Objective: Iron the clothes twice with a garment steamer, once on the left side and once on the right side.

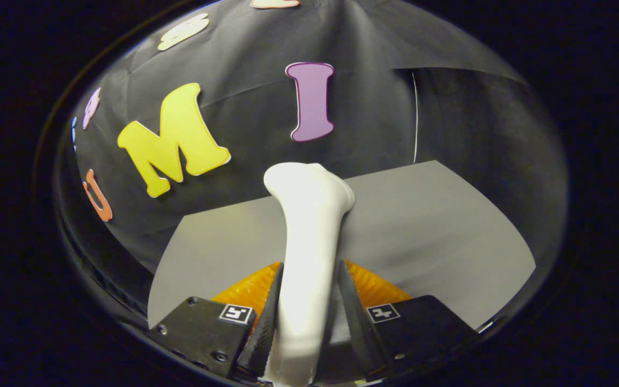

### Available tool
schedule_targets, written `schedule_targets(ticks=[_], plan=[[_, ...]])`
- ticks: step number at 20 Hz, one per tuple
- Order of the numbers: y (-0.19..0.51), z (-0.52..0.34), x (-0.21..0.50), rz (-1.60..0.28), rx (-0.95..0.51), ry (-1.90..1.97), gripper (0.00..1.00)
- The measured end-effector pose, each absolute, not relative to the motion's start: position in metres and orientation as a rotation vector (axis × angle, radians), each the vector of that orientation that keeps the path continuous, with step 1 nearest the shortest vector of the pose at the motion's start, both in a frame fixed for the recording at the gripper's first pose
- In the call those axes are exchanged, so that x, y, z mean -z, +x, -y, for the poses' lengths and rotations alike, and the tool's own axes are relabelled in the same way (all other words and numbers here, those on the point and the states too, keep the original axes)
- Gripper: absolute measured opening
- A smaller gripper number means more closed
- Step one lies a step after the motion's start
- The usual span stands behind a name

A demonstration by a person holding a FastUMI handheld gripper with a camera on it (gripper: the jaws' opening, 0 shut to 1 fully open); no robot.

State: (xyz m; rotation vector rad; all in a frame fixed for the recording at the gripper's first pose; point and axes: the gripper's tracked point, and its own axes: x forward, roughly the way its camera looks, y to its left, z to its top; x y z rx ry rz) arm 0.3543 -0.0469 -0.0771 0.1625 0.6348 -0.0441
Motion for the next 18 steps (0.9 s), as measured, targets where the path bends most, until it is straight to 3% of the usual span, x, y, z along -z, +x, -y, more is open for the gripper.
schedule_targets(ticks=[2,6,18], plan=[[0.357,0.043,0.08,-0.641,0.06,0.174,0.5],[0.353,0.038,0.066,-0.583,0.067,0.197,0.41],[0.262,-0.064,-0.089,-0.105,-0.059,0.19,0.38]])
